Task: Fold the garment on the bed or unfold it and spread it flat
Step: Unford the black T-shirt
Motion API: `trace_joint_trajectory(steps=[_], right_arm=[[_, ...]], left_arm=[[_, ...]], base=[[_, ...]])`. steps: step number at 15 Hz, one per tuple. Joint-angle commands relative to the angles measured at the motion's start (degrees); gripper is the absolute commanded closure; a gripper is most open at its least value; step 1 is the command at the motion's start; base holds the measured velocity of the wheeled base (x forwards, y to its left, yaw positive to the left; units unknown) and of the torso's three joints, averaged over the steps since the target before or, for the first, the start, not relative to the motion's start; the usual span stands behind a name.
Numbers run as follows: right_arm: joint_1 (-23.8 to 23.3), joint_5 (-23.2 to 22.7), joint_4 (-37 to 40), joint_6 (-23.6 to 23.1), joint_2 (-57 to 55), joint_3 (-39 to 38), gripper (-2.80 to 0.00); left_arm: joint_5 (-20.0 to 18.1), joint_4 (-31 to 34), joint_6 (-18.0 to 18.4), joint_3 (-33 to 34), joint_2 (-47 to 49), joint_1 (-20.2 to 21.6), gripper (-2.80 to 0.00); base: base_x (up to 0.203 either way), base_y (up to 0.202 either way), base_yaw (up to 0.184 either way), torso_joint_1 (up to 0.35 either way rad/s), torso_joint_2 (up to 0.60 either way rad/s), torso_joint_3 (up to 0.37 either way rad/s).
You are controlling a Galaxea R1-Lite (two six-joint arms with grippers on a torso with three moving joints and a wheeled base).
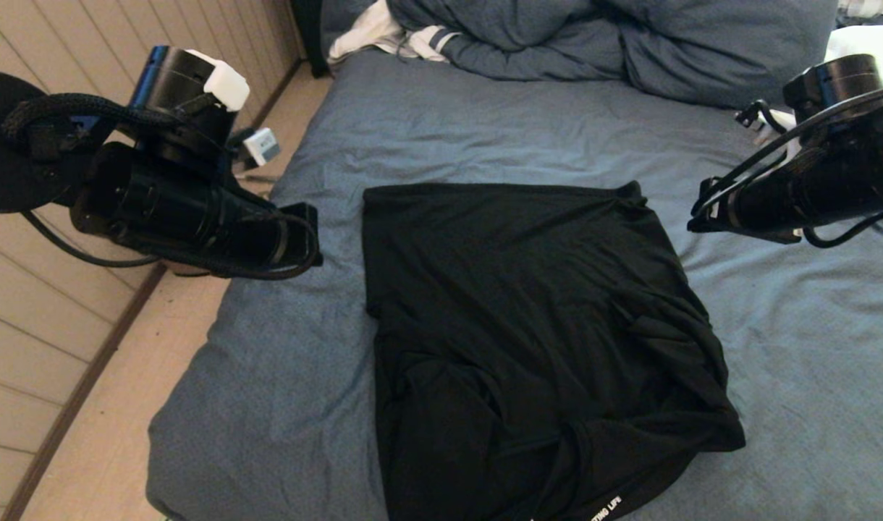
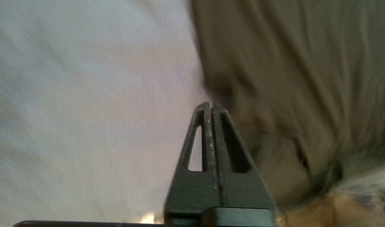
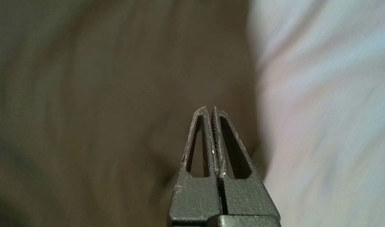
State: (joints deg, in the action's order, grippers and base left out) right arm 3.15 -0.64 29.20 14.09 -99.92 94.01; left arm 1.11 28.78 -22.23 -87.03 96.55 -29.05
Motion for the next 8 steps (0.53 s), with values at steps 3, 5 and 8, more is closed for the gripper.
trace_joint_trajectory(steps=[3,5,8], right_arm=[[4.1,-0.1,3.3,2.4,2.2,-3.7,0.0],[4.0,-0.3,2.9,2.3,-0.1,-3.1,0.0],[2.9,-3.4,-3.2,1.4,-2.1,-3.0,0.0]], left_arm=[[-0.1,0.0,-4.2,6.0,-2.2,-9.8,0.0],[2.5,-0.2,-5.6,5.0,2.2,-14.9,0.0],[10.4,-0.6,-6.2,-1.6,10.5,-19.8,0.0]], base=[[0.0,0.0,0.0,0.0,0.0,0.0],[0.0,0.0,0.0,0.0,0.0,0.0],[0.0,0.0,0.0,0.0,0.0,0.0]])
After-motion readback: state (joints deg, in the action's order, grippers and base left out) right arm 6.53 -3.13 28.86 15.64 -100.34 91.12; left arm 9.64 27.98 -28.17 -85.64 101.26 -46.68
